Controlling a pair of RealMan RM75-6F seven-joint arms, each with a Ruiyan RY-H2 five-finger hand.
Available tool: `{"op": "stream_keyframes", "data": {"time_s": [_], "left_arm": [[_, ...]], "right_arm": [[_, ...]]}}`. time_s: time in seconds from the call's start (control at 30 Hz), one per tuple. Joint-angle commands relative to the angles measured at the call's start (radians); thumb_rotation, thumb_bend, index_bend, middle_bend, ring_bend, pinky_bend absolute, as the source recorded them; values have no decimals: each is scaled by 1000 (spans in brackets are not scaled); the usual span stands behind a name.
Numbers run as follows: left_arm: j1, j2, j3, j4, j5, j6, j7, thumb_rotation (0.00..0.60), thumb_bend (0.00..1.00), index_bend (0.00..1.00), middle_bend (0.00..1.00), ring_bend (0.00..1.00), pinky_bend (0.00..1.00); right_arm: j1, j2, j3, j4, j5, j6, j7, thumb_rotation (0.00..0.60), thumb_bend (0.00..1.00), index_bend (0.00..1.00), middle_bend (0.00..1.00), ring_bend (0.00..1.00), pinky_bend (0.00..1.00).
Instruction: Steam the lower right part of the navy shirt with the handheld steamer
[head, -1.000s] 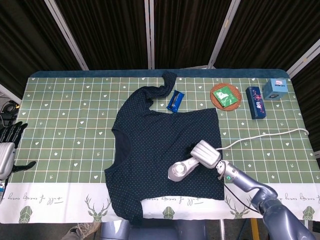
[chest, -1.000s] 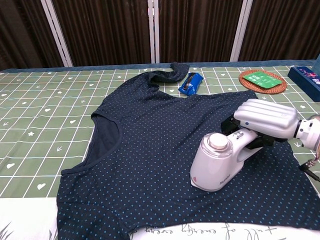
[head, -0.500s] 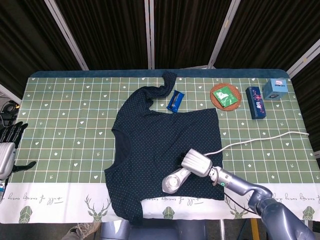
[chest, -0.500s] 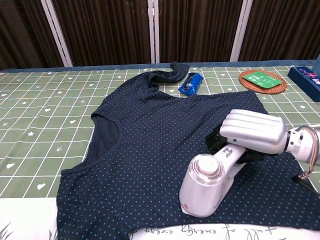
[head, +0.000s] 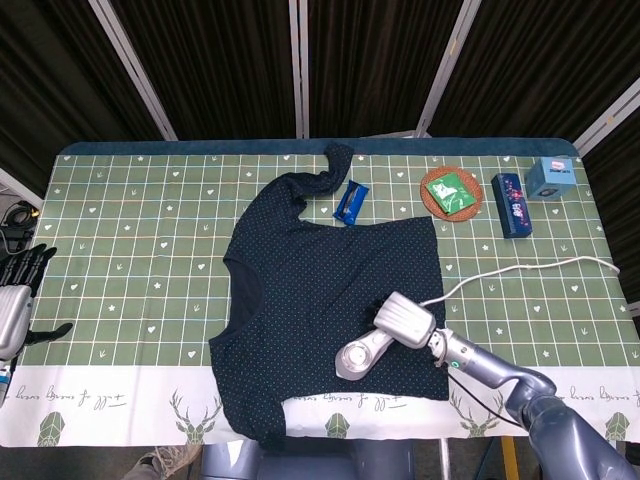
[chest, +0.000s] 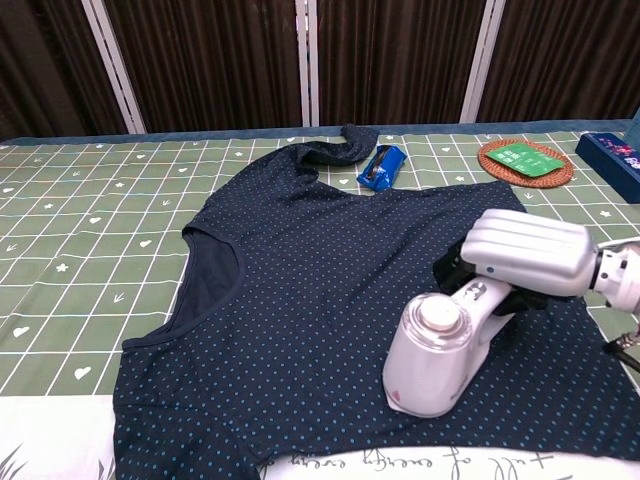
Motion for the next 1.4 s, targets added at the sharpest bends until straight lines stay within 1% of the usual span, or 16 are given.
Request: {"op": "stream_keyframes", "data": {"time_s": [0.03,0.17,0.43,0.67,0.8,1.07,1.23,1.4], "left_arm": [[1,0,0,-1,0,1,0,600,0,0,0,0,0],[1,0,-1,-1,-2,2,0,600,0,0,0,0,0],[0,-2,1,-4,-1,2,7,600,0,0,0,0,0],[-1,-3,1,-4,-3,2,8,600,0,0,0,0,0],[-1,-3,1,-5,-2,1,8,600,0,0,0,0,0],[-1,0,1,-5,-2,0,2,600,0,0,0,0,0],[0,0,1,-3,0,0,0,600,0,0,0,0,0],[-1,0,2,-3,2,0,0,600,0,0,0,0,0]], "right_arm": [[-15,5,5,41,12,6,18,600,1000,800,637,614,900],[-32,14,7,87,21,9,39,600,1000,800,637,614,900],[-63,19,12,166,46,-24,79,600,1000,800,637,614,900],[-73,17,15,196,55,-28,103,600,1000,800,637,614,900],[-69,12,11,193,50,-16,108,600,1000,800,637,614,900],[-52,-4,-15,169,17,15,91,600,1000,800,637,614,901],[-37,-4,-36,129,-13,52,69,600,1000,800,637,614,901],[-20,6,-71,72,-61,89,19,600,1000,800,637,614,901]]}}
